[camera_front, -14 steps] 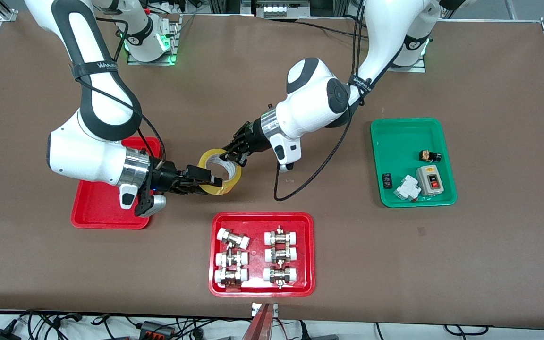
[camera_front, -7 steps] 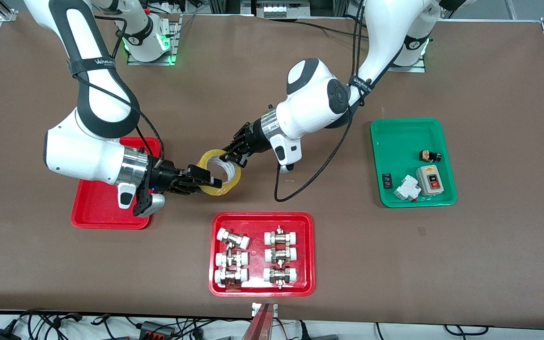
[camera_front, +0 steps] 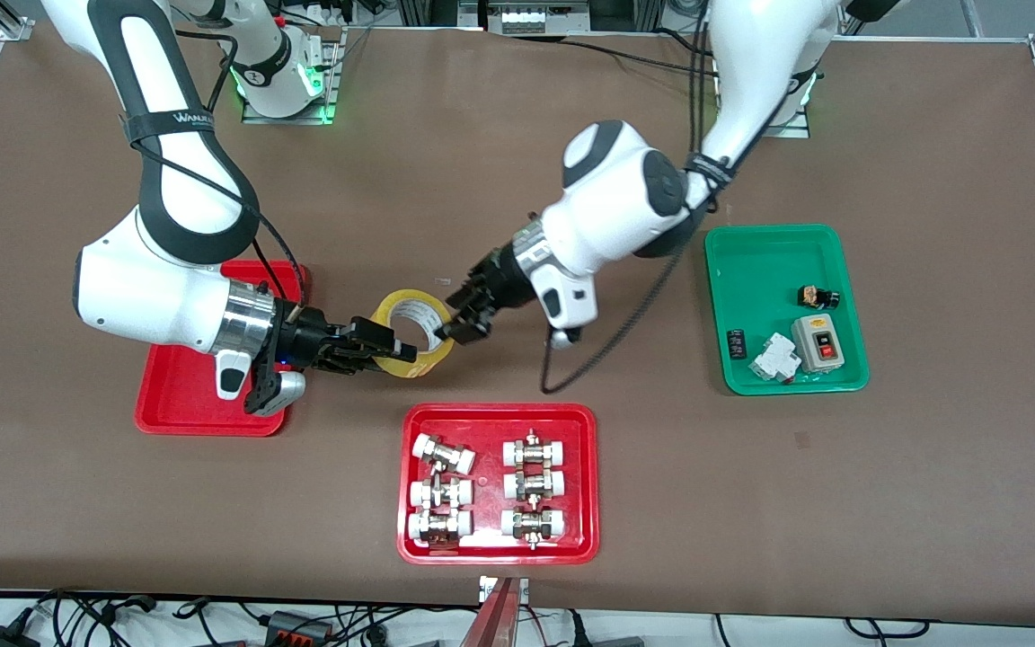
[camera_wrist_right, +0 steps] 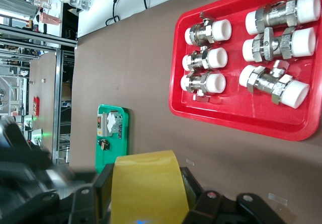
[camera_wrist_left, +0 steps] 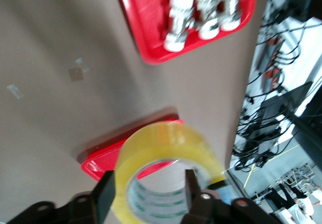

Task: Left arm passes tape to right arm into tray
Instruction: 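Open the left gripper while the right gripper lowers the tape into the red tray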

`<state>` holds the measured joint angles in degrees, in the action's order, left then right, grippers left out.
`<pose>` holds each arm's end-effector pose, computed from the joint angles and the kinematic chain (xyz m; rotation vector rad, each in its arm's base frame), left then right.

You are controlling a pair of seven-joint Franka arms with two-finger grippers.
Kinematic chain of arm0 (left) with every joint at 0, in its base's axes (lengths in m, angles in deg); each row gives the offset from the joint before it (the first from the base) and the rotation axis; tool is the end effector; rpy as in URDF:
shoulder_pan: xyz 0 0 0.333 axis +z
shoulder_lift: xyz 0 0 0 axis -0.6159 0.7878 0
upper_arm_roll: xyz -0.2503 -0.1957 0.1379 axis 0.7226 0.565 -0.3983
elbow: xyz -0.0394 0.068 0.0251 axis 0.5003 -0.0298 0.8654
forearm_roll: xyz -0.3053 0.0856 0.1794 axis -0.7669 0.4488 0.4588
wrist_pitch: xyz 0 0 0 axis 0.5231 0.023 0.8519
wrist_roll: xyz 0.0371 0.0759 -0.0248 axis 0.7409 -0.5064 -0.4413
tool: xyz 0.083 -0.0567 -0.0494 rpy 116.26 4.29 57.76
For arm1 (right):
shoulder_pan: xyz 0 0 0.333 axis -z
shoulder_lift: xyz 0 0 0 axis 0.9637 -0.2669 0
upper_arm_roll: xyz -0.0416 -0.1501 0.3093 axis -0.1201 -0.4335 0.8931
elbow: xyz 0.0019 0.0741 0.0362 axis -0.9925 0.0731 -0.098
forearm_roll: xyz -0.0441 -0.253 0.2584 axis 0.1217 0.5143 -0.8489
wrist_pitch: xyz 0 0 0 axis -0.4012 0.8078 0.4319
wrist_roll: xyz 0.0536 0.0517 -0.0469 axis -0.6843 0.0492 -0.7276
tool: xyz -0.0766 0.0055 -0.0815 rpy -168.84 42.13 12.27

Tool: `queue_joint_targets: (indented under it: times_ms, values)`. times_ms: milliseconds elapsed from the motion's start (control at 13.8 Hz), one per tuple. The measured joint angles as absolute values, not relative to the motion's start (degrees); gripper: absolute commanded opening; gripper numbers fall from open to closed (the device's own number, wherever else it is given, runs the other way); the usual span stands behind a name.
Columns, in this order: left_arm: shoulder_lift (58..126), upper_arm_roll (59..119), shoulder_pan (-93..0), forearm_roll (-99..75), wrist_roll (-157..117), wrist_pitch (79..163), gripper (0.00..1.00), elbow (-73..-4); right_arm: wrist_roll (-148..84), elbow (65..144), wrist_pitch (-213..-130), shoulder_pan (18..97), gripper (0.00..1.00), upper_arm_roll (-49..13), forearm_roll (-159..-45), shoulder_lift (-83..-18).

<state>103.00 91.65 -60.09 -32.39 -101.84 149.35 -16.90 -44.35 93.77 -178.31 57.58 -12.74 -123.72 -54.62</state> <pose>0.6078 -0.4546 0.4600 1.9166 1.4035 -0.3850 0.6572 0.2406 0.4346 -2.2632 -0.0716 -0.1199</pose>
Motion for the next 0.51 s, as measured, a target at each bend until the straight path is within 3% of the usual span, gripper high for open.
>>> queue_joint_targets:
  times_ms: [217,506]
  values:
    - [98.02,91.61,-52.50,-32.18,-96.07,133.60,1.00,-15.58,-44.77,93.72,-173.38,61.22,0.00,-13.28,-122.54,-54.64]
    - [91.51,91.41,-39.12,-32.17,-83.21,109.89,1.00,-15.03,-56.56,94.29,-157.39,74.96,0.00,-13.94,-117.98,-56.72]
